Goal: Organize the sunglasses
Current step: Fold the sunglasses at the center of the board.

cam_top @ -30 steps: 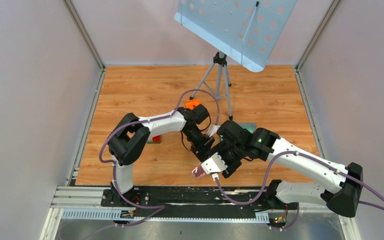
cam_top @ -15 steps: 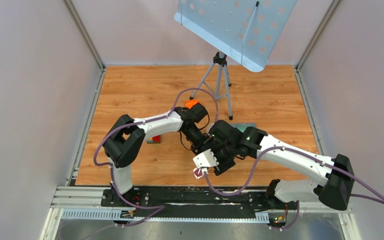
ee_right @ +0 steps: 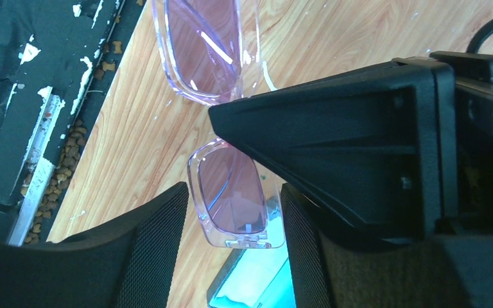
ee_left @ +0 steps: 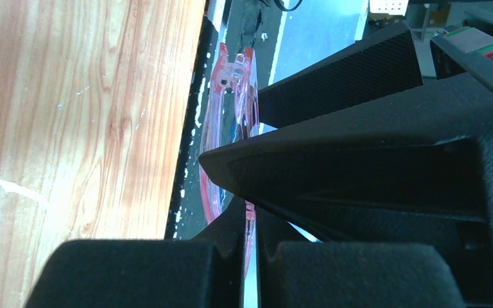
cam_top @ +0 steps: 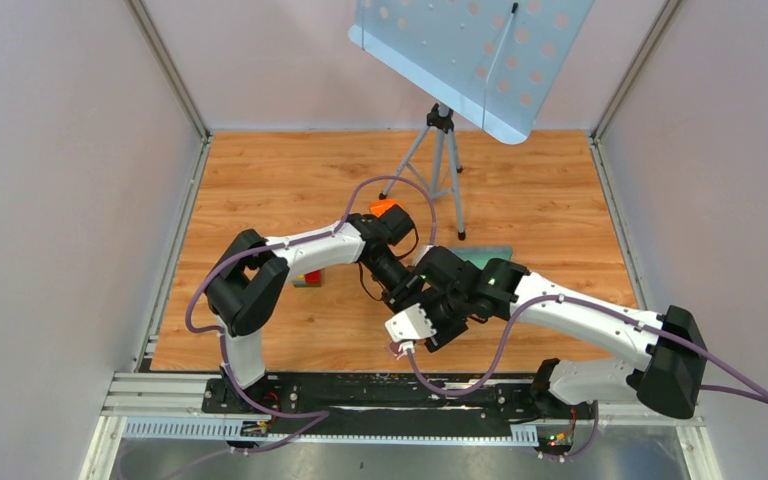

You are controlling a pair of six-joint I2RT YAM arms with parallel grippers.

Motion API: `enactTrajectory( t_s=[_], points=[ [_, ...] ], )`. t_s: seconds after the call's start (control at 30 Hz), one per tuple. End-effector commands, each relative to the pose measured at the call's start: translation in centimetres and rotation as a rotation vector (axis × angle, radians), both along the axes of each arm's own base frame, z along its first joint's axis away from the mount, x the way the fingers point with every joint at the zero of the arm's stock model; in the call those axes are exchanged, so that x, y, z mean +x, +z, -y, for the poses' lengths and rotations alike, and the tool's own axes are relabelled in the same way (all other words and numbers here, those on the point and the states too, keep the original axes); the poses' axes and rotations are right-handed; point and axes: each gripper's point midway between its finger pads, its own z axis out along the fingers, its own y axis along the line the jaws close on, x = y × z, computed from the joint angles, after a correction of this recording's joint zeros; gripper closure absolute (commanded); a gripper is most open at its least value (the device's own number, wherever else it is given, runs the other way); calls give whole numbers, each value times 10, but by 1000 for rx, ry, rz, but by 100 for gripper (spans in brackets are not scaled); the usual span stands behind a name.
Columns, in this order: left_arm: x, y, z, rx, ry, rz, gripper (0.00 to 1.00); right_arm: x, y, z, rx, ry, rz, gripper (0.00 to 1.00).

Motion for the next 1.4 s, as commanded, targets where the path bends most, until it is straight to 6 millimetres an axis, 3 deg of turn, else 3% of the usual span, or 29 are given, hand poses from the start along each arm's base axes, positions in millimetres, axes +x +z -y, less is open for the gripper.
enactTrajectory(
  t_s=[0.0,0.1,0.43,0.7,0.9,1.0,1.13,1.37],
  points=[
    [-1,11,-1,-53,-4,-2,100,-3,-1,-1,-11,20,8,44],
    [-2,14,-2,-63,-5,-10,100,-2,0,-2,-11,25,20,47],
    [1,16,-2,-72,1,-33,100,0,3,-1,-20,51,71,40],
    [3,14,-3,-62,11,-25,100,4,3,-1,-19,44,96,68],
    [17,6,-9,2,78,53,72,6,-1,10,-45,17,105,73],
    [22,7,-12,22,99,103,63,5,-5,19,-65,1,92,75],
    [38,9,-17,55,170,181,62,7,-6,32,-79,-38,75,75],
    [94,16,-38,131,441,411,52,18,-7,60,-74,-165,34,77]
  ],
)
